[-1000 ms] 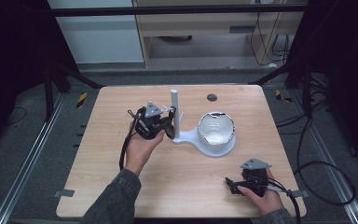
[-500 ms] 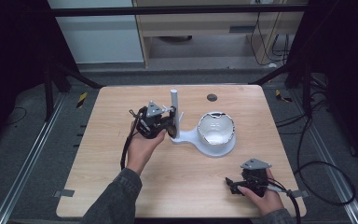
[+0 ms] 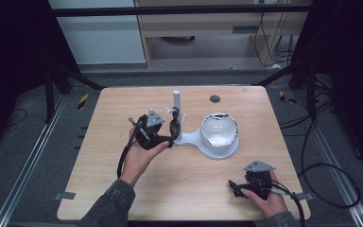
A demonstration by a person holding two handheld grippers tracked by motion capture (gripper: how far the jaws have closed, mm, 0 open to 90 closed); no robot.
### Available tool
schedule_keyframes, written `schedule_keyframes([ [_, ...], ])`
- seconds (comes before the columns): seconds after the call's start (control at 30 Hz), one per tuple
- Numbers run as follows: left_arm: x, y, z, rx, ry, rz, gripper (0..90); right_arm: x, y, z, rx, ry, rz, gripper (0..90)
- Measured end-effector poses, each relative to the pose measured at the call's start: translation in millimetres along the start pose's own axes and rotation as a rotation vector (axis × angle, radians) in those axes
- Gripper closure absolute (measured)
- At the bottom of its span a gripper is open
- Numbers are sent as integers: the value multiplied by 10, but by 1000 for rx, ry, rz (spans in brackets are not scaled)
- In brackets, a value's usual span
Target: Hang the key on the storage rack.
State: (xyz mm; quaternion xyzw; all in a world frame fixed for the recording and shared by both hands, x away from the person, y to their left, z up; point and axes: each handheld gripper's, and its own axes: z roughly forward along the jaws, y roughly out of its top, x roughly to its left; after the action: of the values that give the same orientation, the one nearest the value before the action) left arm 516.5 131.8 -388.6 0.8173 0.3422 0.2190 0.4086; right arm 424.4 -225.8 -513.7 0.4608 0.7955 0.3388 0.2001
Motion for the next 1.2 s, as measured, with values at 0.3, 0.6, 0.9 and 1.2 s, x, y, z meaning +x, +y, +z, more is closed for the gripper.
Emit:
schedule_keyframes([
  [0.3, 9, -409, -102, 83, -33, 27, 97, 0, 0, 0, 0, 0, 0, 4],
  [0.6, 150, -801, -176, 188, 3, 38, 81, 1, 0, 0, 0, 0, 1, 4],
  [0.9, 325, -1150, -279, 240, 51, -22, 84, 1, 0, 0, -1, 0, 1, 4],
  [1.2, 564, -1308, -377, 239, 85, -65, 84, 1, 0, 0, 0, 0, 1, 4],
])
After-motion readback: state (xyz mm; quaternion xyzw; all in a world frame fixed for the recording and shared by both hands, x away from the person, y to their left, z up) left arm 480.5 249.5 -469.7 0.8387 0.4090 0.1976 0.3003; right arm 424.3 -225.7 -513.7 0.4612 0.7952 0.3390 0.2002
